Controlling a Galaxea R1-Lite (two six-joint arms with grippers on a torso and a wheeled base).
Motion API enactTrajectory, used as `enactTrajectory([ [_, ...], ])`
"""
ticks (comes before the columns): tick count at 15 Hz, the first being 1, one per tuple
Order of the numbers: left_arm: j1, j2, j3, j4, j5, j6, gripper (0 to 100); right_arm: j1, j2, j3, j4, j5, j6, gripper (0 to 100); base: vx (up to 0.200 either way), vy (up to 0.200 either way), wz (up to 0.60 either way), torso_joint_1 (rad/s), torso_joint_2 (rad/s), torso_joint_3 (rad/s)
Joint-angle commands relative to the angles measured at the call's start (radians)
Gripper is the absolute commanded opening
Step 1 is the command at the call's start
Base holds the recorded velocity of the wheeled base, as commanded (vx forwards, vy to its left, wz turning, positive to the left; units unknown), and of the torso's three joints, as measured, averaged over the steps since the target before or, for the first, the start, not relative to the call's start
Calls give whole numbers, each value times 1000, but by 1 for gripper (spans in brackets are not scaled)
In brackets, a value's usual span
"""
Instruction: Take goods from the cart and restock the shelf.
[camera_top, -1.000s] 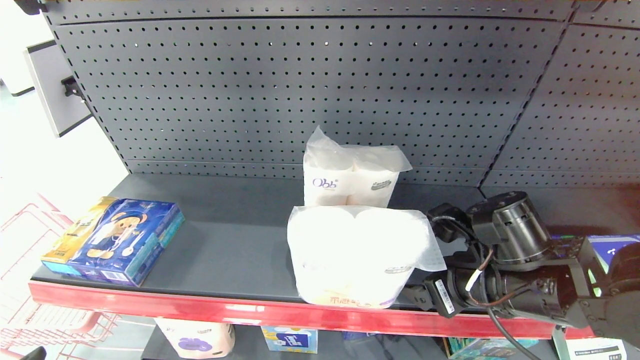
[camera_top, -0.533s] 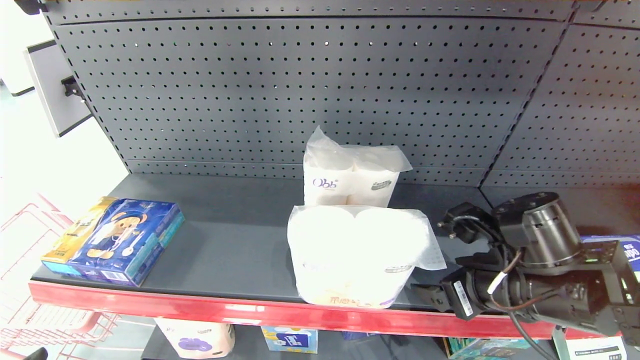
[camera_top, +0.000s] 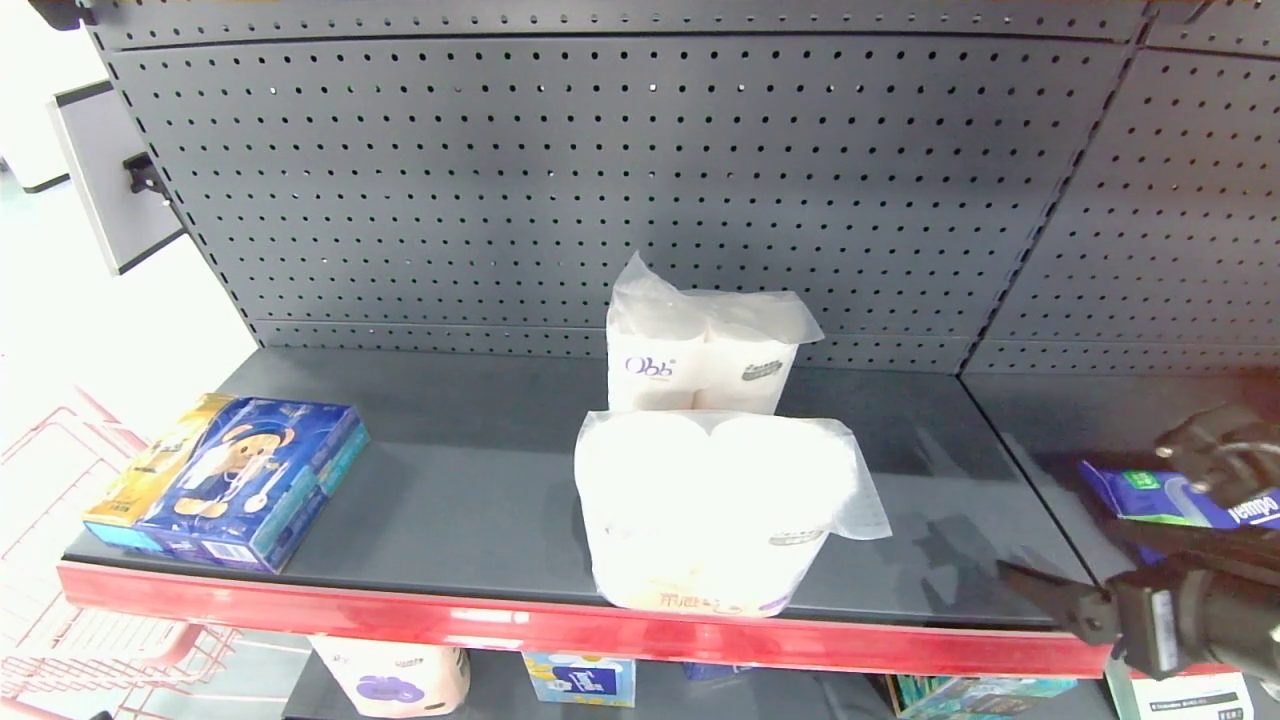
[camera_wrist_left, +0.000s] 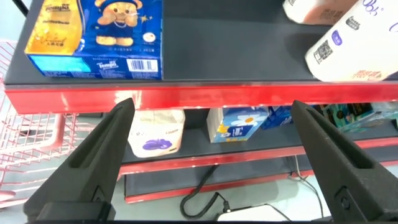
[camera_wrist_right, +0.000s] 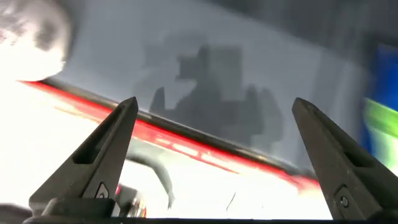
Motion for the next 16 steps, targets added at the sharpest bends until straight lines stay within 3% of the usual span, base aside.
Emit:
enactTrajectory([
  [1,-1,-2,17,-2,-1,0,100,-172,-312,-17,157,1,-13,100,0,0,0,0,0,0],
  [3,-1,-28,44,-2,-9,0,100,-250,-482,-82,386,1,-13,100,0,0,0,0,0,0],
  [4,-1,-31,47,-2,-9,0,100,-258,-500,-90,412,0,-13,100,0,0,0,0,0,0],
  [5,-1,-71,80,1,-9,0,100,-313,-632,-120,615,4,-13,100,0,0,0,0,0,0],
  [6,-1,-92,93,3,-9,0,100,-322,-692,-116,671,6,-13,100,0,0,0,0,0,0],
  [9,-1,-126,105,6,-7,0,100,-332,-795,-93,720,0,-15,100,0,0,0,0,0,0],
  [11,-1,-129,108,6,-7,0,100,-395,-841,-93,792,1,-26,100,0,0,0,0,0,0],
  [13,-1,-145,125,7,-6,0,100,-441,-846,-83,806,6,-26,100,0,0,0,0,0,0],
  [16,0,-180,131,32,0,0,100,-442,-915,-27,805,9,-44,100,0,0,0,0,0,0],
])
